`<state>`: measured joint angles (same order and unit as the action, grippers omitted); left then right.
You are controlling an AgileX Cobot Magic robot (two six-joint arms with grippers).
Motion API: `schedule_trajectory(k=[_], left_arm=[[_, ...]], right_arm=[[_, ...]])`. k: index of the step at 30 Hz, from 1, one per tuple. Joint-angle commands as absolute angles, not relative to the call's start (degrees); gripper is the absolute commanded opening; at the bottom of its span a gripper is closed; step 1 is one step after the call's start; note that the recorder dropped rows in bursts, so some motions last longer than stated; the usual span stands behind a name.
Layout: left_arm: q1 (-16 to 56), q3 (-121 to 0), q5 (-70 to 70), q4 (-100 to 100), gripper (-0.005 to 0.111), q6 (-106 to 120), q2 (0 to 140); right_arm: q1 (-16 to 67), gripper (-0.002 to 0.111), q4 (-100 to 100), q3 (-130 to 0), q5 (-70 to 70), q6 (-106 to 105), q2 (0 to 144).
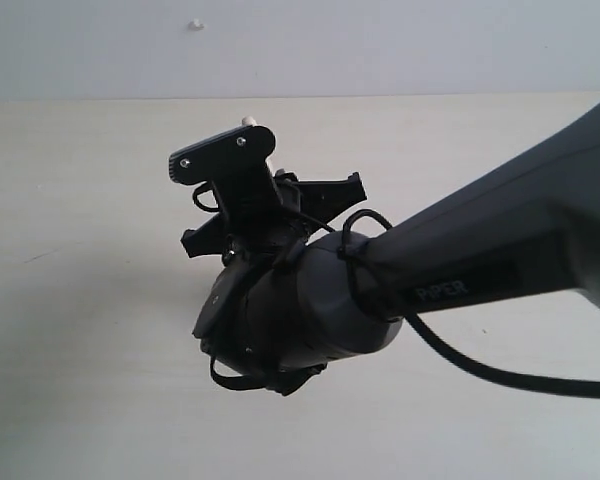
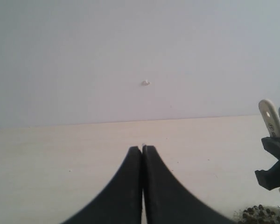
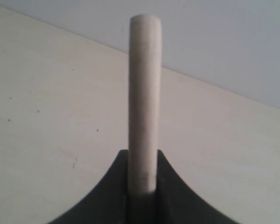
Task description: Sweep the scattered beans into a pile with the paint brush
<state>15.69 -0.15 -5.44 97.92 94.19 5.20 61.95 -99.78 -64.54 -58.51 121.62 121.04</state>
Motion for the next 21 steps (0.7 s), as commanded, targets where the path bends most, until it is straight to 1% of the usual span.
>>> schedule_trajectory(k=[1, 6, 12, 21], left_arm=[[16.0, 0.0, -5.6, 98.2, 0.000, 94.1, 5.0], [16.0, 0.0, -5.6, 98.2, 0.000, 94.2, 5.0], [16.0, 0.0, -5.6, 98.2, 0.000, 94.2, 5.0], [16.0, 0.0, -5.6, 98.2, 0.000, 94.2, 5.0]], right_arm=[[62.0, 0.000, -99.9, -67.1, -56.1, 122.0, 121.4], [62.0, 0.000, -99.9, -70.4, -55.5, 122.0, 121.4], [62.0, 0.000, -99.9, -71.0, -63.6, 120.7, 120.7], [63.1, 0.000, -93.4, -71.0, -70.0, 107.0, 117.8]])
